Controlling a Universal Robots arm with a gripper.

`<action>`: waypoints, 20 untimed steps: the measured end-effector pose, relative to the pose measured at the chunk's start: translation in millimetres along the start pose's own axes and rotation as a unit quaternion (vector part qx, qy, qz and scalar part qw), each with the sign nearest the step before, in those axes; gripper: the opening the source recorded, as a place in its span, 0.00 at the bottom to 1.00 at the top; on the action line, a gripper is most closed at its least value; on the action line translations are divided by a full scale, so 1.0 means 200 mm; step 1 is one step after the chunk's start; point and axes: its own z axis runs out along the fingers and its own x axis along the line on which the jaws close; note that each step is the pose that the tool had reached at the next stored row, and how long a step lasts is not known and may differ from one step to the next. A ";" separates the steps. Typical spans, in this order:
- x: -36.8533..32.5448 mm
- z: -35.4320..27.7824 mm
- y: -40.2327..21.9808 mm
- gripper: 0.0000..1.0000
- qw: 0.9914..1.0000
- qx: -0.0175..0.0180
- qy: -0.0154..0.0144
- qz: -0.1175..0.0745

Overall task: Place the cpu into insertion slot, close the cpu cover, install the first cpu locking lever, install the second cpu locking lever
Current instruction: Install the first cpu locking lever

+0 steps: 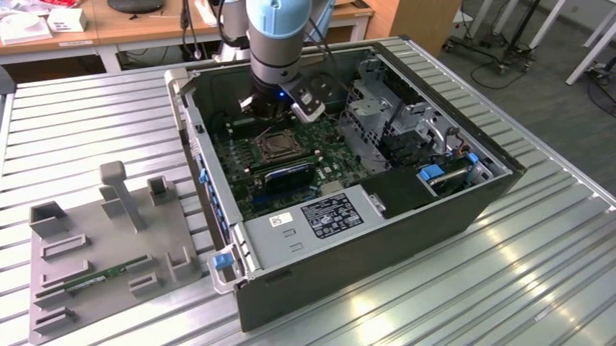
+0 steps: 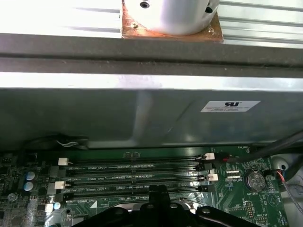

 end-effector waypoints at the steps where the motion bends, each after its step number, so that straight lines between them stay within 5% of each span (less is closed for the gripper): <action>1: -0.002 0.004 -0.001 0.11 1.000 0.000 0.000 0.000; 7: -0.013 0.033 -0.012 0.11 1.000 0.005 0.000 -0.001; 12: -0.014 0.051 -0.012 0.11 1.000 0.012 0.000 -0.002; 20: -0.010 0.075 0.035 0.11 1.000 0.016 0.000 -0.002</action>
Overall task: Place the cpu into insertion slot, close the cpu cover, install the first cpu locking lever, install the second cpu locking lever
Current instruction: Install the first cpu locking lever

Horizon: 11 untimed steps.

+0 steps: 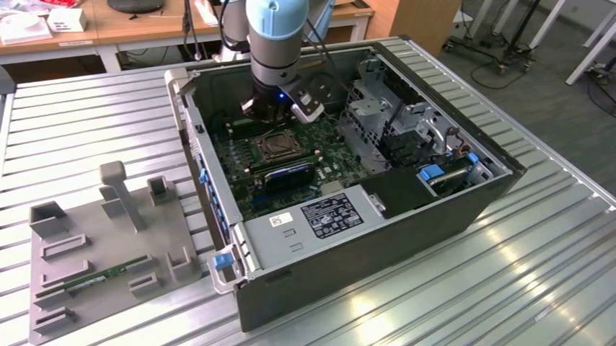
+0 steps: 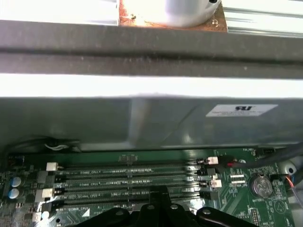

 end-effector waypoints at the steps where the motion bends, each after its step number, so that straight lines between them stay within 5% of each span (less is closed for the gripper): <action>1: 0.000 0.002 0.003 0.11 1.000 0.000 0.000 0.000; 11: 0.006 0.004 0.011 0.11 1.000 0.001 0.000 0.000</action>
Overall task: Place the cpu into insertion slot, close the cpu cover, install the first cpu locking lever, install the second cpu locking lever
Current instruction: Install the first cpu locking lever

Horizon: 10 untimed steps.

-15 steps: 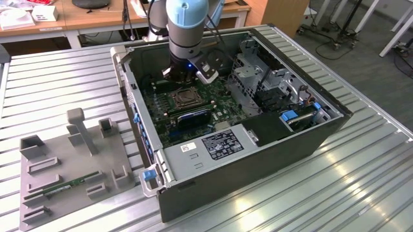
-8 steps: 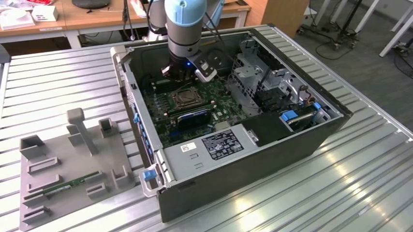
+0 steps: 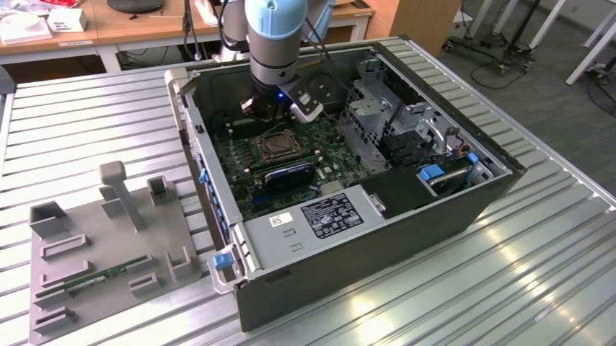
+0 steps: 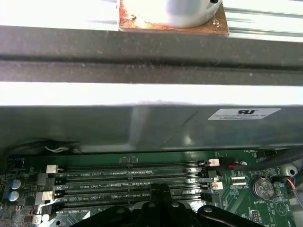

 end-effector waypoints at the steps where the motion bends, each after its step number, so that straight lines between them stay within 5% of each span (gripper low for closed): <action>1: 0.004 0.001 0.005 0.11 1.000 0.000 0.000 0.000; 10: 0.048 -0.011 0.043 0.11 1.000 -0.001 -0.002 -0.001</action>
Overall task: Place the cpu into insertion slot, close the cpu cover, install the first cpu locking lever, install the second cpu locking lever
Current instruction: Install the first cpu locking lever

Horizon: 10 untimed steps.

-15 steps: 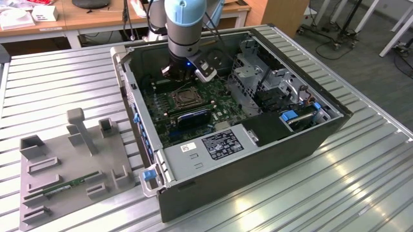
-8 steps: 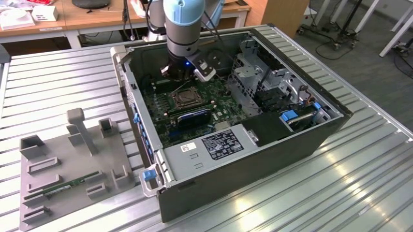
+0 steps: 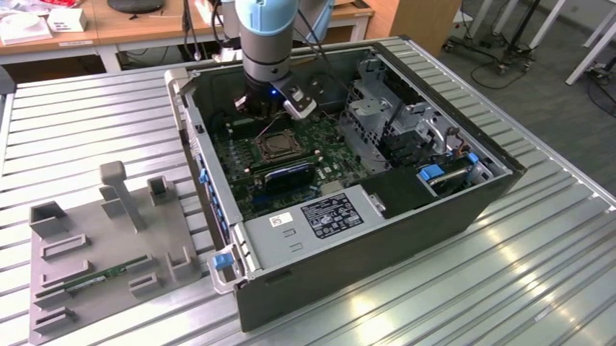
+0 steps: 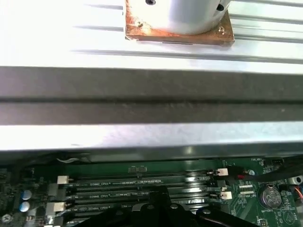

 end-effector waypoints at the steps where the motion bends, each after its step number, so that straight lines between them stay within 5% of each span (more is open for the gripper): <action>1: 0.003 -0.010 0.003 0.11 1.000 0.000 0.000 0.000; 5: 0.004 -0.061 0.021 0.11 1.000 0.000 -0.001 0.000; 10: 0.001 -0.086 0.016 0.11 1.000 -0.001 -0.001 0.000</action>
